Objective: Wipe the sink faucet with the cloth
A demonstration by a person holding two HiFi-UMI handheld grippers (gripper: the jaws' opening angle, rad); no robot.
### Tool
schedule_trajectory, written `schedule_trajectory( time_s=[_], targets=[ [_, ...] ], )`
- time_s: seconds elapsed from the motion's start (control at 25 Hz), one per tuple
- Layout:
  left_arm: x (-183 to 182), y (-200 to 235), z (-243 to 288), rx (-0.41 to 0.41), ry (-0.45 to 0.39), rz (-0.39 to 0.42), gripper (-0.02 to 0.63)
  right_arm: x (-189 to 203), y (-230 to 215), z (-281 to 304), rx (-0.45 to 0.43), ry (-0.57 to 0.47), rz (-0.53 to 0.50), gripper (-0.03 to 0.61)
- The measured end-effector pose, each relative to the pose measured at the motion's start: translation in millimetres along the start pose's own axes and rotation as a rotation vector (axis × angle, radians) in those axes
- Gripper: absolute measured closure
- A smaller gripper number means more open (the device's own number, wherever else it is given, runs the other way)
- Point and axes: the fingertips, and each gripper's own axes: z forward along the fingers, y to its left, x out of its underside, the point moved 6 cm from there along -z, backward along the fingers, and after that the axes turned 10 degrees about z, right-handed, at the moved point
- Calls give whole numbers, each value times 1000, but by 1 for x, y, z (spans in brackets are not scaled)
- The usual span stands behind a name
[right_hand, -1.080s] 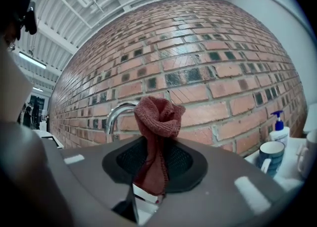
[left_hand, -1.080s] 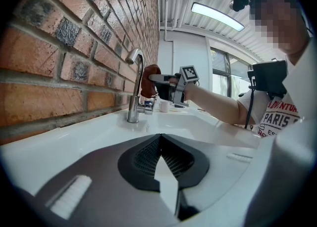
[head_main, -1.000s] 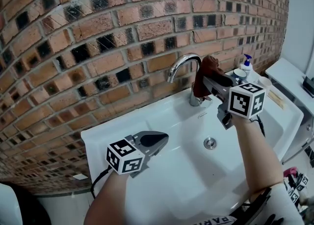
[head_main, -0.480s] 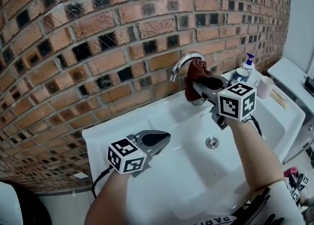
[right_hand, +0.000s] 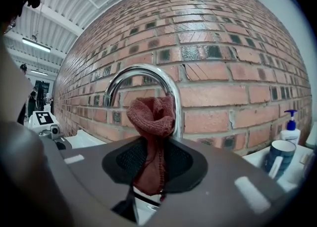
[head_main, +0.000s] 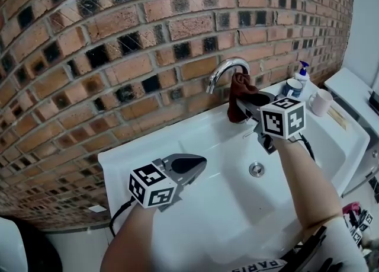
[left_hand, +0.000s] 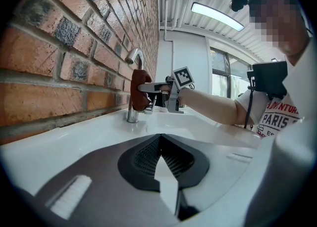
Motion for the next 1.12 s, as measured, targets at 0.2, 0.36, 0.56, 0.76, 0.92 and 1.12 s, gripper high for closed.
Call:
schedule_trajectory(
  time_s=[0.2,0.36,0.56,0.76,0.92,1.12],
  targets=[
    [0,0,0,1,1,0,607,1,-2,1,19,7,-2,482],
    [0,0,-1,0,-1,0,607,1,-1,2,22,13,-1,483],
    [0,0,0,3,-2,0,607,-4,-2,-1,23,18,32,483],
    [0,-1,-1,4,-3,0,607,-29,8,-8,20,-41,10,483],
    [0,-1,-1,5,-2,0,607,-43,20,-7,4,-49,-19,484],
    [-1,-1,-1,7,-2,1,607,-48,45,-4,-55,-68,-21,485]
  ],
)
